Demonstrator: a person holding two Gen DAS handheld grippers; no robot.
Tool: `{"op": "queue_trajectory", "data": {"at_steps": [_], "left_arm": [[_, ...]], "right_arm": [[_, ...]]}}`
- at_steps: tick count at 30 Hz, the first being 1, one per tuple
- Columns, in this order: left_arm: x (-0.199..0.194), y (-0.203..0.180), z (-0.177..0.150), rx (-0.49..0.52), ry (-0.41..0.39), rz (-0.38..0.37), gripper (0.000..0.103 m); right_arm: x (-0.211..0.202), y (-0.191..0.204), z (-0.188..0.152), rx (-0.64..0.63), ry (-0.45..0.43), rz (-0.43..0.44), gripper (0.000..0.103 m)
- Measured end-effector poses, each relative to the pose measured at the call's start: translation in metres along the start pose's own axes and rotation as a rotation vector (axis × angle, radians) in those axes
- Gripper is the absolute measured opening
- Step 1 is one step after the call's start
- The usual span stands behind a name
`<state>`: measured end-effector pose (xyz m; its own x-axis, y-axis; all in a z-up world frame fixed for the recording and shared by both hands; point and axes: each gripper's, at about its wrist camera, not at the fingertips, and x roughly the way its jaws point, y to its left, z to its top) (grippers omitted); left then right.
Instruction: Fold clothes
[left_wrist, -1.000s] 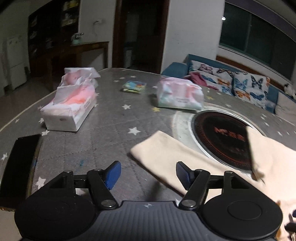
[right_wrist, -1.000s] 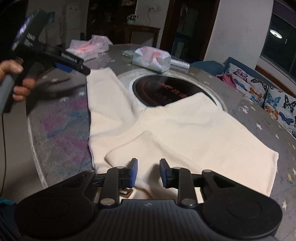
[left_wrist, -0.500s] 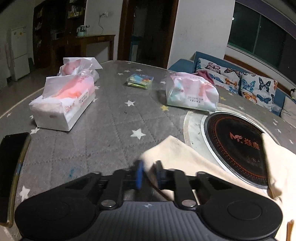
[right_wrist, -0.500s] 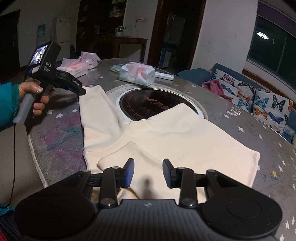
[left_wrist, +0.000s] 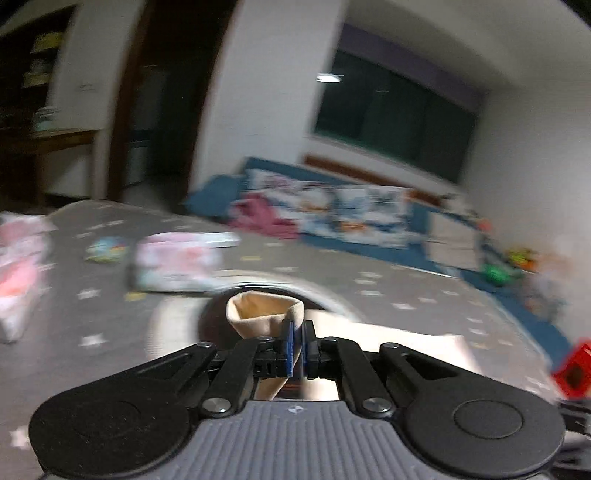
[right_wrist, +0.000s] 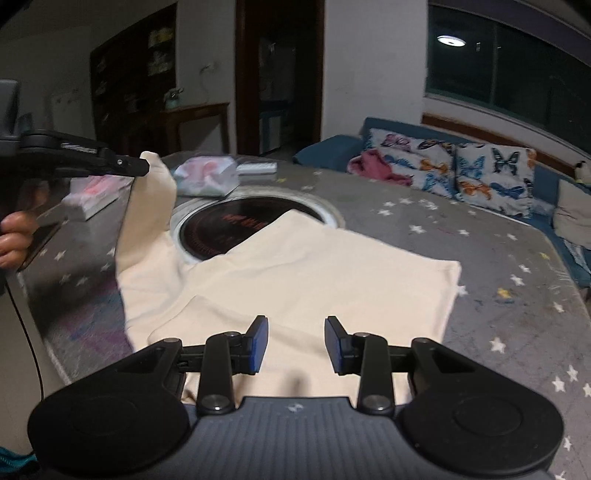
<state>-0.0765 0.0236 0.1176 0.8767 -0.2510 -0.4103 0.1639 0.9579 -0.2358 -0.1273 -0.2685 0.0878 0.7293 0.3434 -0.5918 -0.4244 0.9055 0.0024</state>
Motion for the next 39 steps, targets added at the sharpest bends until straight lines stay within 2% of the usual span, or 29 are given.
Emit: {"op": "queue_trajectory", "data": {"at_steps": [6, 11, 15, 17, 19, 21, 23, 28, 33, 38, 39], "left_arm": [[0.002, -0.073, -0.015, 0.114, 0.047, -0.21, 0.005], [0.026, -0.115, -0.049, 0.179, 0.147, -0.287, 0.007], [0.037, -0.127, -0.071, 0.228, 0.22, -0.319, 0.009], [0.039, -0.128, -0.077, 0.254, 0.239, -0.314, 0.015], [0.034, -0.117, -0.077, 0.257, 0.239, -0.309, 0.015], [0.028, -0.104, -0.076, 0.259, 0.232, -0.295, 0.02], [0.019, -0.087, -0.076, 0.267, 0.217, -0.254, 0.036], [-0.001, -0.041, -0.08, 0.287, 0.21, -0.118, 0.044], [-0.01, -0.005, -0.089, 0.259, 0.231, -0.014, 0.05], [-0.005, 0.004, -0.098, 0.262, 0.262, 0.014, 0.053], [-0.003, 0.003, -0.1, 0.266, 0.262, 0.014, 0.053]], "right_arm": [[-0.006, -0.021, -0.008, 0.085, -0.015, -0.03, 0.033], [-0.008, -0.037, -0.019, 0.149, -0.004, -0.061, 0.033], [-0.01, -0.048, -0.032, 0.203, 0.023, -0.079, 0.033], [-0.011, -0.052, -0.036, 0.23, 0.031, -0.07, 0.033], [-0.011, -0.051, -0.038, 0.237, 0.038, -0.049, 0.033], [-0.006, -0.047, -0.037, 0.231, 0.052, -0.017, 0.033], [-0.002, -0.042, -0.037, 0.225, 0.066, 0.015, 0.033], [0.016, -0.026, -0.038, 0.2, 0.11, 0.051, 0.033], [0.029, -0.013, -0.038, 0.172, 0.14, 0.052, 0.032], [0.028, -0.004, -0.033, 0.128, 0.13, 0.02, 0.005], [0.028, -0.003, -0.031, 0.118, 0.127, 0.013, 0.005]]}}
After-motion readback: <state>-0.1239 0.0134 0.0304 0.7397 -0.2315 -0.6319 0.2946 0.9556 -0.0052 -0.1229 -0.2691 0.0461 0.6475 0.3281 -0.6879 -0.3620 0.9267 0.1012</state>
